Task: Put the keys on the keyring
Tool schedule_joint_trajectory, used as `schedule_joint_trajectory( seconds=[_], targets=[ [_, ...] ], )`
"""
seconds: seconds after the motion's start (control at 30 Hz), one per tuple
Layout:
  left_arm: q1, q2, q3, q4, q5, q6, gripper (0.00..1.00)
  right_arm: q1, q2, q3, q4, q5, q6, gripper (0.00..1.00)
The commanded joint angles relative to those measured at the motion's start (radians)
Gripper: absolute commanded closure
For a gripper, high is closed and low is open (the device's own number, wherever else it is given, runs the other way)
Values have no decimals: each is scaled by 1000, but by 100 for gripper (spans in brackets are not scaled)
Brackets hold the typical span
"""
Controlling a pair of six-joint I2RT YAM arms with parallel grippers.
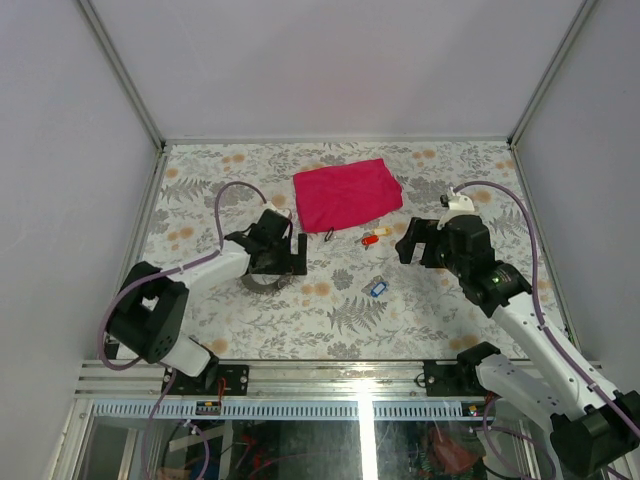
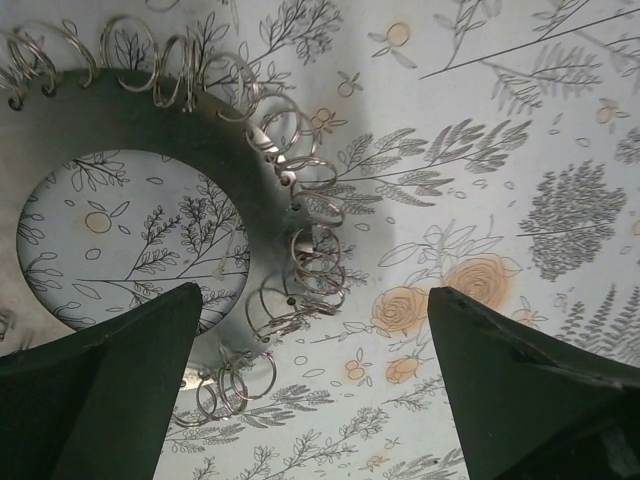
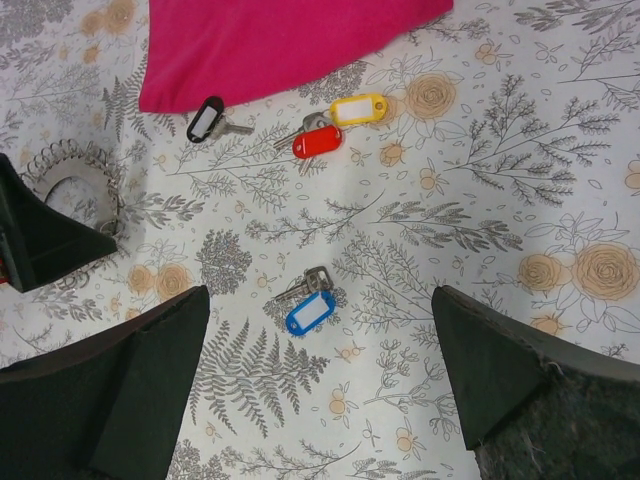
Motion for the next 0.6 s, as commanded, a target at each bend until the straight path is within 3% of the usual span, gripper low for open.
schedule_joint_trajectory(
  seconds=[0.0,0.37,0.57],
  targets=[
    [-5,20,-36,72,-34,-19,0,-6,7,3,46,-47,1,0],
    [-52,47,-73,117,-29,-40,0,-7,-7,1,40,-43,10,0],
    [-115,42,-93,124,-27,-70,0,-7,-30,0,0,65,42,0]
  ],
)
